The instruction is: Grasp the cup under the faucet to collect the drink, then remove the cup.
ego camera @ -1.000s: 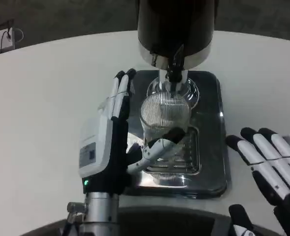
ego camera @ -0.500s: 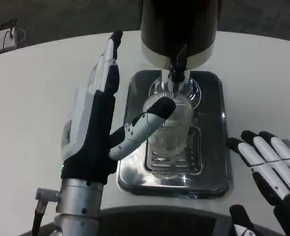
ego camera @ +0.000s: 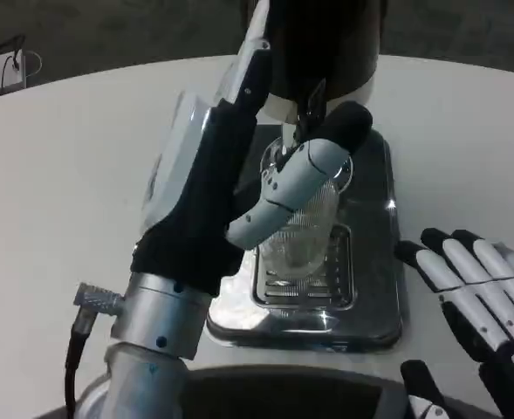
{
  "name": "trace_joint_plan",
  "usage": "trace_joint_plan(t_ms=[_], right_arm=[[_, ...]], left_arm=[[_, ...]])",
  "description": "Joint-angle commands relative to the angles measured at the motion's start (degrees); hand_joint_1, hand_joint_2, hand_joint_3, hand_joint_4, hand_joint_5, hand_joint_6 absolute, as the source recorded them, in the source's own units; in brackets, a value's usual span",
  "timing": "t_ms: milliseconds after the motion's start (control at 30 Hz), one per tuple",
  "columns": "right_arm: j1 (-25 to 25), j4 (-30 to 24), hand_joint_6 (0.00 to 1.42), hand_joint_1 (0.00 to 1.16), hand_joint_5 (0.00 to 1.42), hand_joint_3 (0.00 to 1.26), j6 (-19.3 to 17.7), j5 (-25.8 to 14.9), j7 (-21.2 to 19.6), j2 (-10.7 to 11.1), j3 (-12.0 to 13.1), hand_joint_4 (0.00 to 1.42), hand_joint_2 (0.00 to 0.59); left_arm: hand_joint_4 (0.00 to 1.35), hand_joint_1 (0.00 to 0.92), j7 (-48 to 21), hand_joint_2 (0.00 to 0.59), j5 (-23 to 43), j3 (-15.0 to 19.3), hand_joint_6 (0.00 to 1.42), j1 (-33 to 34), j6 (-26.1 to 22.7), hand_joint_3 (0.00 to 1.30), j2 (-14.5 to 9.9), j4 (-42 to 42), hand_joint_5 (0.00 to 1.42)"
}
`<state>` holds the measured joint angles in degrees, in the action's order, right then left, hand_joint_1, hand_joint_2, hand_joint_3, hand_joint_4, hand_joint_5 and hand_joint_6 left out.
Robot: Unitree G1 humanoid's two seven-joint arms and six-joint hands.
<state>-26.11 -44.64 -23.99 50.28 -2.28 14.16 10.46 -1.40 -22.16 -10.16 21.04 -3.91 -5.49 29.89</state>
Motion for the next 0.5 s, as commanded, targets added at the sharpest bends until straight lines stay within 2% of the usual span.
trace_joint_plan(t_ms=[33, 500], right_arm=[[-0.6, 0.28, 0.07, 0.25, 0.04, 0.09, -0.01, -0.36, 0.05, 0.02, -0.35, 0.04, 0.545], [-0.52, 0.35, 0.07, 0.25, 0.04, 0.09, 0.41, -0.72, -0.08, 0.05, 0.45, 0.04, 0.545]], left_arm=[[0.0, 0.0, -1.43, 0.149, 0.89, 0.43, 0.0, 1.63, -0.58, 0.0, -0.03, 0.18, 0.0], [0.0, 0.0, -3.27, 0.145, -0.93, -2.56, 0.0, 3.82, -1.99, 0.0, -0.15, -3.22, 0.0]])
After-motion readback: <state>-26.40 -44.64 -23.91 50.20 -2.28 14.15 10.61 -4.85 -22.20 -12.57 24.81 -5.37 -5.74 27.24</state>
